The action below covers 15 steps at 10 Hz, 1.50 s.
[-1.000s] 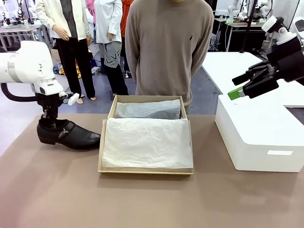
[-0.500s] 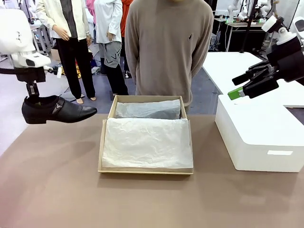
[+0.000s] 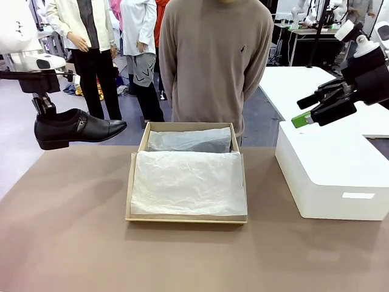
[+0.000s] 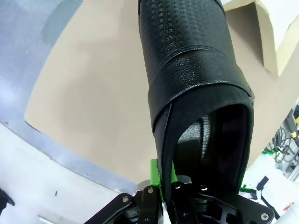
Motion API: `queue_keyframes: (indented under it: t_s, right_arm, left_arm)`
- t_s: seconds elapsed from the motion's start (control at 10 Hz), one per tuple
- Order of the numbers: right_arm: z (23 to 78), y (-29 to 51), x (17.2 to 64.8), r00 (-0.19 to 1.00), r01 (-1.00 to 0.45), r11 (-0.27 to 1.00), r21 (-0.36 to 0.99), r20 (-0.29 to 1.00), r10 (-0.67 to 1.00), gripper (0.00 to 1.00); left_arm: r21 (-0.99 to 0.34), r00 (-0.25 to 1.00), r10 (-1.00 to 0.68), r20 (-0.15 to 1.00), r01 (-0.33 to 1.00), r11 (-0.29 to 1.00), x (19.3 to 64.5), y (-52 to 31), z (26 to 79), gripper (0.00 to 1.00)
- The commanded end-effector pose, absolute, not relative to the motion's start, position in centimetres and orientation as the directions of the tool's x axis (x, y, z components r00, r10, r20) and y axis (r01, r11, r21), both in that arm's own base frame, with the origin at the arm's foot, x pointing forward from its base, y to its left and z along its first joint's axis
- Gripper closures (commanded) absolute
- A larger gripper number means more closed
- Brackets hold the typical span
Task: Pack the shoes into the box.
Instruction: Place the other shoe of the Shoes into the Shoes Box.
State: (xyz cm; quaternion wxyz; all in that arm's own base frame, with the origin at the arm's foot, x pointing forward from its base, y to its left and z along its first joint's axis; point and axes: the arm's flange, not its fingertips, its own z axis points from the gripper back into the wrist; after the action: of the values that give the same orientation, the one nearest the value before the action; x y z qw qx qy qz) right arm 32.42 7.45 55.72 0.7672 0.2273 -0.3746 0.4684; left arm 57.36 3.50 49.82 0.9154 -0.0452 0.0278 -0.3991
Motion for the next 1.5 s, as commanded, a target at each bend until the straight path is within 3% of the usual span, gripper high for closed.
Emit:
queue_keyframes:
  t_s: [0.0, 0.4, 0.7, 1.1, 1.4]
  right_arm:
    - [55.7, 7.4, 32.8, 0.254, -0.901, 0.435, -0.008, 0.802, 0.541, 0.00]
    - [55.7, 7.4, 32.8, 0.254, -0.901, 0.435, -0.008, 0.802, 0.541, 0.00]
    - [55.7, 7.4, 32.8, 0.254, -0.901, 0.435, -0.008, 0.802, 0.541, 0.00]
    - [55.7, 7.4, 32.8, 0.254, -0.901, 0.435, -0.008, 0.802, 0.541, 0.00]
    - [55.7, 7.4, 32.8, 0.254, -0.901, 0.435, -0.008, 0.802, 0.541, 0.00]
  left_arm:
    - [-0.103, 0.675, -0.738, -0.022, 0.732, 0.673, 57.4, 3.7, 49.6, 1.00]
    - [-0.115, 0.679, -0.734, -0.024, 0.728, 0.676, 57.5, 3.5, 49.0, 1.00]
    - [-0.056, 0.897, -0.439, -0.056, 0.436, 0.898, 57.4, -0.7, 52.2, 1.00]
    - [-0.048, 0.983, -0.169, -0.068, 0.166, 0.985, 57.7, -7.0, 55.1, 1.00]
    - [0.006, 0.998, -0.063, -0.012, 0.063, 0.998, 57.1, -11.6, 56.3, 1.00]
